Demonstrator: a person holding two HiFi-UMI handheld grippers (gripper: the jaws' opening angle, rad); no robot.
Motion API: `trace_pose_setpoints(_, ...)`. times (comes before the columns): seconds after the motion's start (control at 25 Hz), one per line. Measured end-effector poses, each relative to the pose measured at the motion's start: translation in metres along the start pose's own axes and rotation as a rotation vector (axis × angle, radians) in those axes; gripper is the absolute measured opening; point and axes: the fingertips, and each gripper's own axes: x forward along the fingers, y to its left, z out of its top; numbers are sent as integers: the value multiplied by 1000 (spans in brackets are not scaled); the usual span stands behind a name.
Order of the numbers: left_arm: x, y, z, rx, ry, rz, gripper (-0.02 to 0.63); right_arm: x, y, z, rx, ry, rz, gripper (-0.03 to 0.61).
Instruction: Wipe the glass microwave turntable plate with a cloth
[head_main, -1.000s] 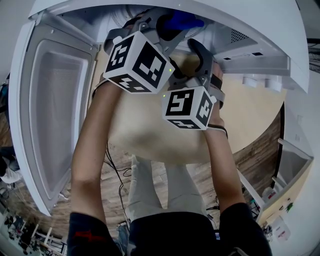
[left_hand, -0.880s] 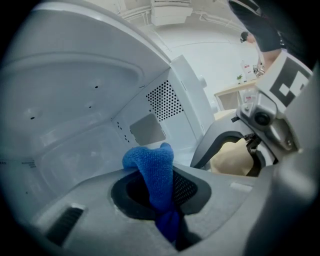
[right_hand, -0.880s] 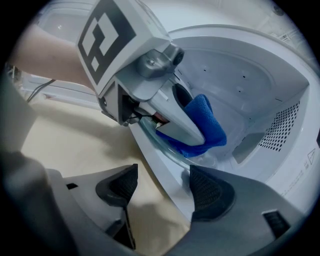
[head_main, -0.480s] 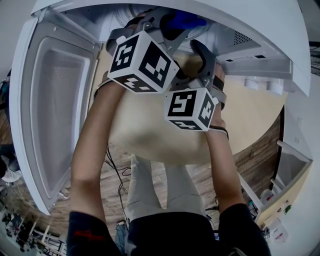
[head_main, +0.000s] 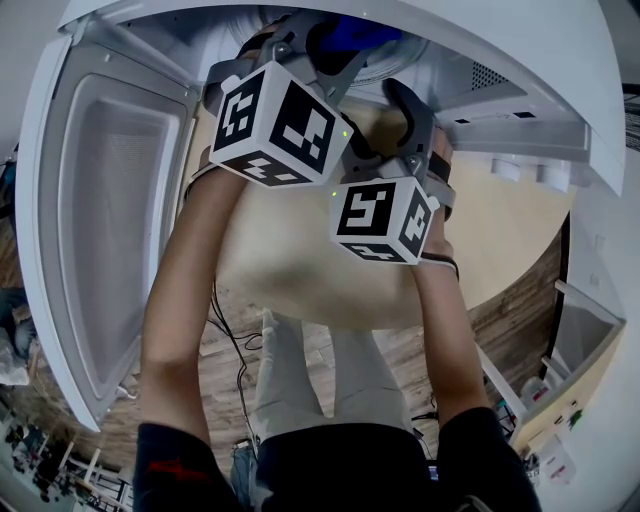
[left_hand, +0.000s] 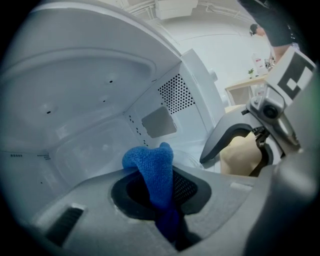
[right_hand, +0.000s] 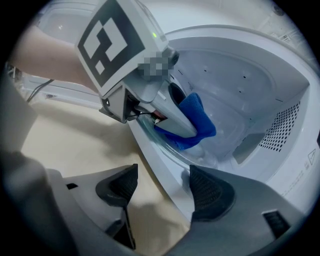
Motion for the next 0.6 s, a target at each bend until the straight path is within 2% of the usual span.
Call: trace_pose_setpoints(0.6, -11, 31, -25, -32, 69, 104, 54, 0, 0, 0, -2, -1, -1, 291)
